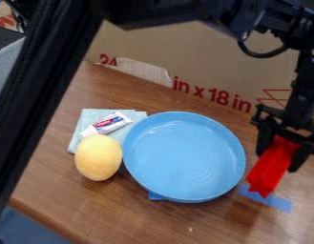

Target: Move the red object to the right side of the table

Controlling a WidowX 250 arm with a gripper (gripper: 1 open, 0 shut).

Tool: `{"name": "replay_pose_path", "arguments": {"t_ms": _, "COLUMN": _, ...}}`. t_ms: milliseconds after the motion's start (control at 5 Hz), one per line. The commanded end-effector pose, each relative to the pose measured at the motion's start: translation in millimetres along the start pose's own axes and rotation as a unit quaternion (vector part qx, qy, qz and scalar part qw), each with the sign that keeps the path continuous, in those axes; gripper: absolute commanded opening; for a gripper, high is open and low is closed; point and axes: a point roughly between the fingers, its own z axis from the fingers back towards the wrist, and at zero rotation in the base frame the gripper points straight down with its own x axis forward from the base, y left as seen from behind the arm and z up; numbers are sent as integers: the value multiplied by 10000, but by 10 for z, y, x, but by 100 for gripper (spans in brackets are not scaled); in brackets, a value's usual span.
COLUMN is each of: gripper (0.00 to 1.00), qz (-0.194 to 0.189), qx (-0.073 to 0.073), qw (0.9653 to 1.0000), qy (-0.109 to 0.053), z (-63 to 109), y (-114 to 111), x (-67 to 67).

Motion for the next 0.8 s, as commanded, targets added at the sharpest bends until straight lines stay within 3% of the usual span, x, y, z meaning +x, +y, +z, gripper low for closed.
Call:
{"name": "replay_pose_path", "arguments": {"t_ms": 0, "gripper": 0, "qz": -81, "qx": -143, "qw": 9993, "qy": -334, "z": 136, "y": 34, "x": 5}}
{"name": "replay_pose_path", "arguments": {"t_ms": 200, "gripper": 0, "qz": -48, "qx": -182, "qw": 9994, "qy": -306, "z": 162, "y": 196, "x": 46}}
{"name": "replay_pose_path", "arguments": {"t_ms": 400, "gripper": 0, "qz": -46, "qx": -220, "qw": 9996, "qy": -195, "z": 65, "y": 255, "x": 16}}
{"name": "replay_pose_path", "arguments": {"t_ms": 600, "gripper": 0, "qz": -133, "qx": -213, "qw": 9995, "qy": -189, "z": 118, "y": 204, "x": -18}}
